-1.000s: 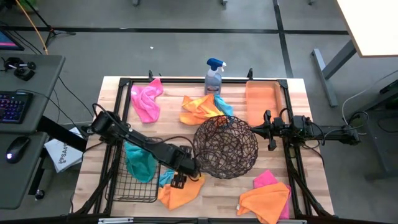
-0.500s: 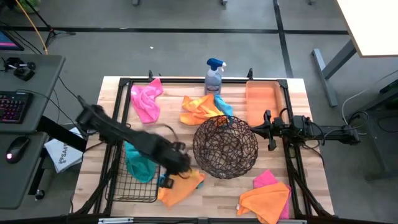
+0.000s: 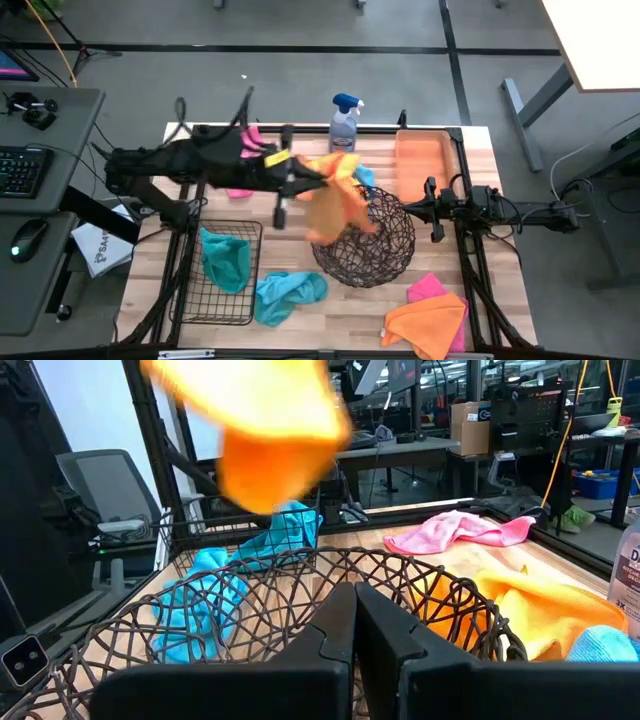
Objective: Sort microfiber towel by color & place in baskets
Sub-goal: Put the bottom left orange microfiber towel into the wire basket
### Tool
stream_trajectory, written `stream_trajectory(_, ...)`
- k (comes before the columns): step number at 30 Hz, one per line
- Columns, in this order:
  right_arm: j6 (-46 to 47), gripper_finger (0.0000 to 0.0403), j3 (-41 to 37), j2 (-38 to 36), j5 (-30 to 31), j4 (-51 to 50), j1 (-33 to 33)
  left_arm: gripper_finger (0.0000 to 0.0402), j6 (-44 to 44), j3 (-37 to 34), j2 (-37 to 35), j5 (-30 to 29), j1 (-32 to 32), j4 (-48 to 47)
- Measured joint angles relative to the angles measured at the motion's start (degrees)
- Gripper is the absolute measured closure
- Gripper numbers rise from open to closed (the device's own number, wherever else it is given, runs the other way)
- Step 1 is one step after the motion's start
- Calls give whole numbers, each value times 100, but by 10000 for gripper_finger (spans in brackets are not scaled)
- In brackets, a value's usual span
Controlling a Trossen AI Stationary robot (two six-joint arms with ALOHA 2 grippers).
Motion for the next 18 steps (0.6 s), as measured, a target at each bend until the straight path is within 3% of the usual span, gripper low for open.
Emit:
stream_trajectory(8, 0, 402, 0, 0, 1, 0, 0, 401, -502, -15, 1014, 1177, 256, -525)
stream_trajectory(16, 0, 402, 0, 0, 2, -1, 0, 401, -1111, -1228, 1629, 1132, 177, -492)
stream_trajectory(18, 0, 402, -2, -2, 1, -2, 1, 401, -1106, -1485, 1679, 882, 193, -467)
